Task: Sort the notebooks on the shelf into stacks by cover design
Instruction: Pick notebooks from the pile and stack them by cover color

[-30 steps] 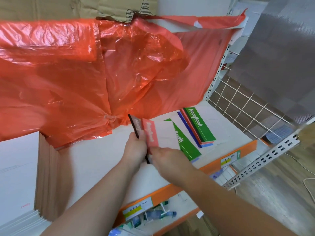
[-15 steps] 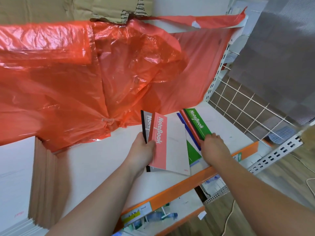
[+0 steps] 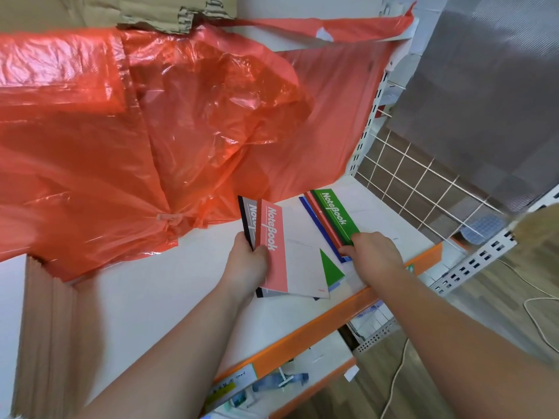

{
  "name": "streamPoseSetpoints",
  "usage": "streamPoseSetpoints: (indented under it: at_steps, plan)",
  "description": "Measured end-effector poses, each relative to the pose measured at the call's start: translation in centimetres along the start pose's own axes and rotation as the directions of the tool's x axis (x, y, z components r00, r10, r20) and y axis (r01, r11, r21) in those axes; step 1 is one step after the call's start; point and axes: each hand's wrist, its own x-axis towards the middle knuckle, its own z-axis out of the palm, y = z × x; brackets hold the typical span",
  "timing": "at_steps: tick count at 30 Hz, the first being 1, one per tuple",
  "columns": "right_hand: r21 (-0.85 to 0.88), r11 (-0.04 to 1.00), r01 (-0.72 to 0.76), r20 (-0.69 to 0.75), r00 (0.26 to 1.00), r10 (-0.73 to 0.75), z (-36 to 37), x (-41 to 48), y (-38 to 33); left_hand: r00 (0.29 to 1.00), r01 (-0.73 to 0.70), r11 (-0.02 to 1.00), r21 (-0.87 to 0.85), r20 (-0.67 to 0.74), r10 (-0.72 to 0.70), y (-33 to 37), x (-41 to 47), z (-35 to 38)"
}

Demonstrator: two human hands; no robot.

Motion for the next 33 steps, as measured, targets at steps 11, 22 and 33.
streamPoseSetpoints:
  at_steps: [11,22,33]
  plan:
    - [0.077,0.997,0.006,-0.001,1.000,-0.006,0.3,-0.2,0.7,0.999,0.009,1.000,-0.022,0.041,-0.008,0.1,0.7,2.0]
    - [-0.287,0.840,0.460,-0.147,0.846,-0.513,1.2,-5.7,-7.6,0.998,0.066,0.983,-0.173,0.005,-0.066,-0.6,1.2,2.7]
    - [-0.030,0.988,0.150,-0.215,0.965,-0.153,1.2,-1.4,-2.0,0.997,0.073,0.995,-0.061,-0.009,-0.074,-1.2,1.2,1.3]
